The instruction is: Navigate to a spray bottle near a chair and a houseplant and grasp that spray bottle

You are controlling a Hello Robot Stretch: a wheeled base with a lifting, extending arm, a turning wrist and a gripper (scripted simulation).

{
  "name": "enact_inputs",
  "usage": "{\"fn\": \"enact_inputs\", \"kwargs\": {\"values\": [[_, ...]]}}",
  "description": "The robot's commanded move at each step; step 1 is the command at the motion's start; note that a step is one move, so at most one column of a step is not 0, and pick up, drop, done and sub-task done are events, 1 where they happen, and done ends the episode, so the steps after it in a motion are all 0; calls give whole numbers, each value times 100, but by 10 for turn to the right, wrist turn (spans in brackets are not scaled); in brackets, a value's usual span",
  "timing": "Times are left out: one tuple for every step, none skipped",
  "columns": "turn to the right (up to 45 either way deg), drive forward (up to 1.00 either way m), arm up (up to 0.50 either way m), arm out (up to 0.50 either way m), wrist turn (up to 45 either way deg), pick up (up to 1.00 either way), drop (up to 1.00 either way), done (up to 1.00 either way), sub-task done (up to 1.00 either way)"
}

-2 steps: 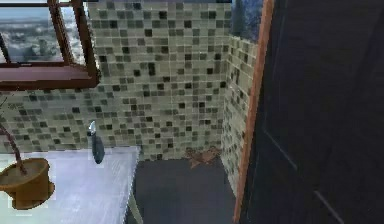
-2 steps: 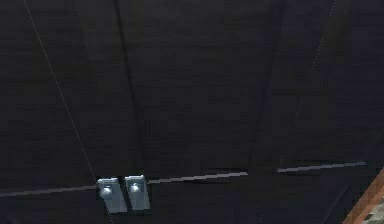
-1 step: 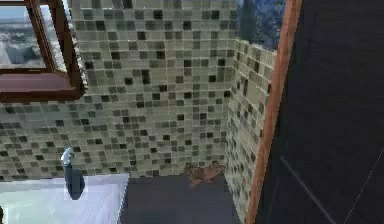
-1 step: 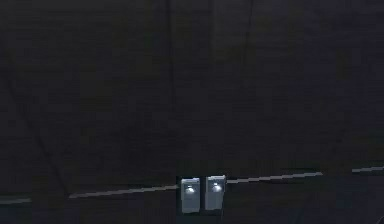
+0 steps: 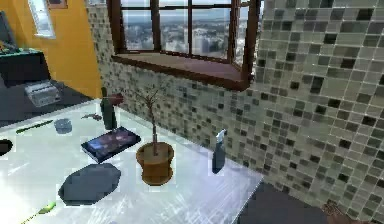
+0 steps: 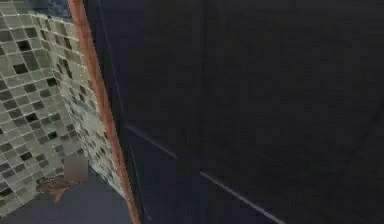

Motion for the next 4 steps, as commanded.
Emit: {"fn": "enact_inputs", "kwargs": {"values": [[-450,0,0,0,0,0,0,0,0],[-330,0,0,0,0,0,0,0,0],[450,0,0,0,0,0,0,0,0],[450,0,0,0,0,0,0,0,0]]}}
